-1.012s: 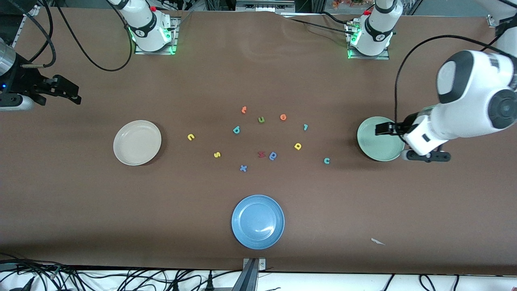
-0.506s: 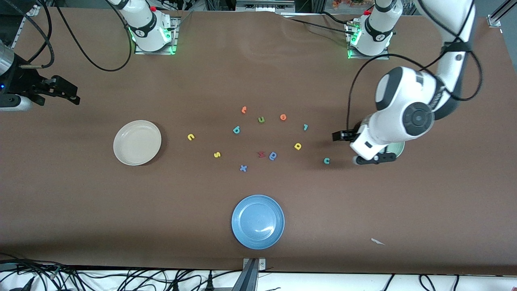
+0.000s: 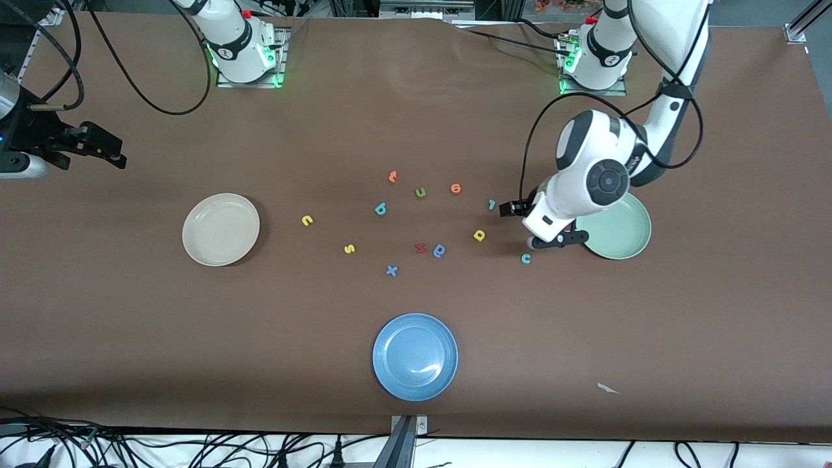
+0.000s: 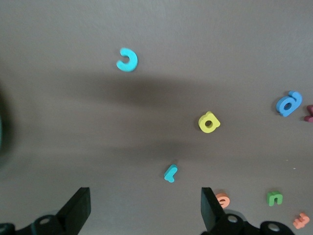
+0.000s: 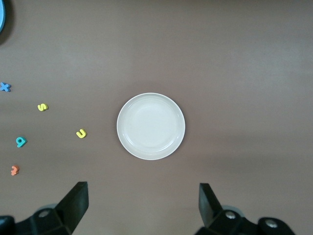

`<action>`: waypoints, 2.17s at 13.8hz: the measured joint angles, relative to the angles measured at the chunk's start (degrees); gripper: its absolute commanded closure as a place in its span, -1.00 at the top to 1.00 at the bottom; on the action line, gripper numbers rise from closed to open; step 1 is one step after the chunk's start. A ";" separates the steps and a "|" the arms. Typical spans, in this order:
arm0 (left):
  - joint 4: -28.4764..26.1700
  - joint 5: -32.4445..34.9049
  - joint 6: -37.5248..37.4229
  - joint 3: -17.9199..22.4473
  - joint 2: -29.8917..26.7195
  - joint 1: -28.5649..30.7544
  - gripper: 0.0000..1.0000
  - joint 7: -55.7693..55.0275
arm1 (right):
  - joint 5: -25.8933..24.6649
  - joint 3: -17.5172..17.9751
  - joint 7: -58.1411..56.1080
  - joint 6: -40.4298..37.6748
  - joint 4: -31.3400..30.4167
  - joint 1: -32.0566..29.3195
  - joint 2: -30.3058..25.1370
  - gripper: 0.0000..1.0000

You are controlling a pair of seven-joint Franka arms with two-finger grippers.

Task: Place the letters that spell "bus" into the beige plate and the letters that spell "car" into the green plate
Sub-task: 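Grasp a teal letter with the left gripper while the right gripper moves out, then carry the teal letter over the green plate while the right gripper reaches the u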

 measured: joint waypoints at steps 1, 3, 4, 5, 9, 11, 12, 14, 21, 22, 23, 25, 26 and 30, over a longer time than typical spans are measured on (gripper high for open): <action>-1.62 0.00 2.55 -0.74 0.03 -0.05 0.73 -0.73 | 0.00 0.00 0.00 0.00 0.00 -0.01 0.00 1.00; -4.61 0.00 7.35 -1.78 0.46 -0.29 0.51 -1.92 | 0.00 0.00 0.00 0.00 0.00 -0.02 0.01 1.00; -5.51 0.00 8.64 -2.23 1.09 -0.38 0.42 -2.34 | 0.00 -0.01 0.00 -0.02 0.00 -0.02 0.02 1.00; -5.94 0.00 9.35 -2.67 2.02 -0.46 0.40 -2.86 | 0.00 -0.03 0.00 -0.17 0.00 -0.03 0.02 1.00; -6.05 0.00 11.01 -4.02 4.90 -0.85 0.40 -4.55 | -0.01 0.00 -0.05 -0.83 0.00 0.00 0.05 1.00; -6.05 0.00 12.75 -4.19 5.48 -1.52 0.30 -5.92 | 0.00 0.37 -0.06 -0.90 0.00 0.22 0.08 1.00; -6.06 0.00 13.90 -4.29 5.91 -1.89 0.26 -6.53 | 0.00 0.66 -0.06 -0.91 0.00 0.58 0.08 1.00; -6.05 0.00 15.26 -4.31 6.85 -2.57 0.10 -7.01 | 0.00 1.03 -0.04 -0.97 -0.01 1.78 0.29 1.00; -5.97 0.00 15.68 -4.30 7.72 -2.81 -0.44 -7.46 | 0.28 2.05 9.34 2.66 -0.20 10.28 8.40 1.00; -5.92 0.00 15.68 -4.27 7.71 -2.81 -0.55 -7.48 | 0.28 3.15 11.73 4.40 -0.41 11.37 9.82 1.00; -5.91 0.00 15.68 -4.27 7.71 -2.82 -0.67 -7.48 | 0.28 4.56 13.56 6.61 -1.05 11.88 10.91 1.00; -5.85 0.00 15.68 -4.28 7.71 -2.83 -1.00 -7.49 | 0.27 6.68 15.63 12.09 -4.22 12.11 12.01 1.00; -5.78 0.00 15.68 -4.31 7.72 -2.85 -1.00 -7.49 | 0.27 7.39 16.16 15.28 -6.49 12.09 12.23 1.00; -4.80 0.00 15.93 -4.11 7.63 -2.68 -1.00 -7.48 | 0.22 9.16 17.07 29.29 -17.39 12.06 12.34 1.00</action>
